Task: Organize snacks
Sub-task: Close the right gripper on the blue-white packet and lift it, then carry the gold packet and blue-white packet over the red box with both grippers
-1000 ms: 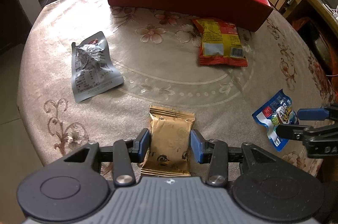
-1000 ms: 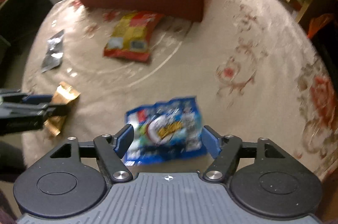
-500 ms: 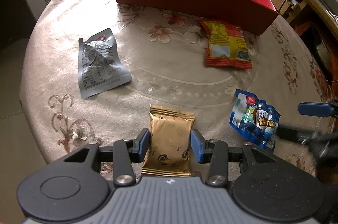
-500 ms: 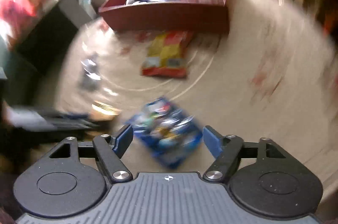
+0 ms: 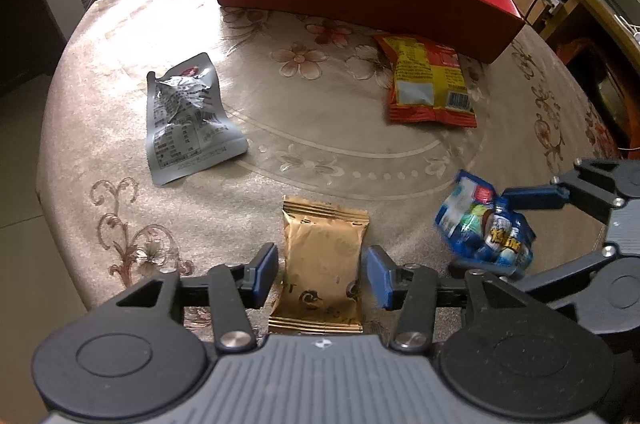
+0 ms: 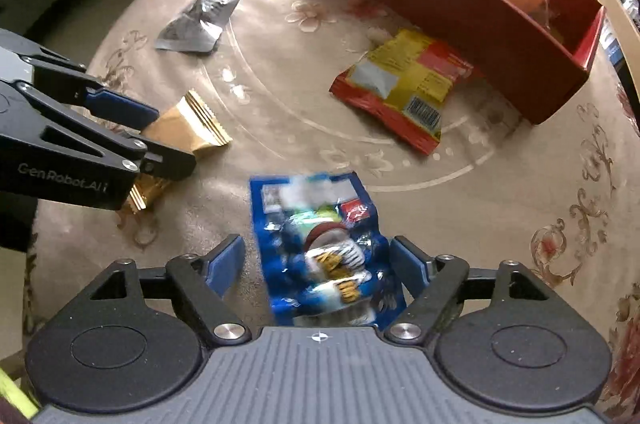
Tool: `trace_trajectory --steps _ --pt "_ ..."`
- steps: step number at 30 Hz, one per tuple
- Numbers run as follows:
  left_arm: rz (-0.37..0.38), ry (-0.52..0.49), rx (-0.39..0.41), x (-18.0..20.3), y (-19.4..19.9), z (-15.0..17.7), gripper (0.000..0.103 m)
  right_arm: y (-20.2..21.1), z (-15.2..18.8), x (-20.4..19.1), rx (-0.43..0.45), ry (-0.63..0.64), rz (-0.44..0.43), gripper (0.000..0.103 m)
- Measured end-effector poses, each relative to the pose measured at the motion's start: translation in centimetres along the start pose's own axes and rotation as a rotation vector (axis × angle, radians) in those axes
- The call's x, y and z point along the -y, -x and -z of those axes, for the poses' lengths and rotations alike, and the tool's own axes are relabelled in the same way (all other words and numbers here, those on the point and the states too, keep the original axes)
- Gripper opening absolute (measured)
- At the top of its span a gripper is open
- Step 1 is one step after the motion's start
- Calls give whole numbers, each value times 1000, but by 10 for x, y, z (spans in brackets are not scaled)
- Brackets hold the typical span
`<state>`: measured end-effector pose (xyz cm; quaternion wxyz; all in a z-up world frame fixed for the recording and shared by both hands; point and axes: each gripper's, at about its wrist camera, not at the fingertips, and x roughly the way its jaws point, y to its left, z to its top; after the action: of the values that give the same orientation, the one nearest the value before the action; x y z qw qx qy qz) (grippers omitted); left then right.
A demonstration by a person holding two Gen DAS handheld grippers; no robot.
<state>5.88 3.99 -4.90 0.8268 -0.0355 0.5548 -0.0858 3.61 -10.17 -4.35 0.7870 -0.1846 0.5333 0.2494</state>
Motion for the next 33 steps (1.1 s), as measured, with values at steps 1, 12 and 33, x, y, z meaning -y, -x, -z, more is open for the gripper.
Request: trace_trajectory --steps 1,12,33 --pt "0 1 0 0 0 0 54 2 1 1 1 -15 4 76" --pt "-76 -3 17 10 -3 5 59 24 27 13 61 -238 65 75" --pt "-180 41 58 24 2 18 42 36 32 10 106 -302 80 75"
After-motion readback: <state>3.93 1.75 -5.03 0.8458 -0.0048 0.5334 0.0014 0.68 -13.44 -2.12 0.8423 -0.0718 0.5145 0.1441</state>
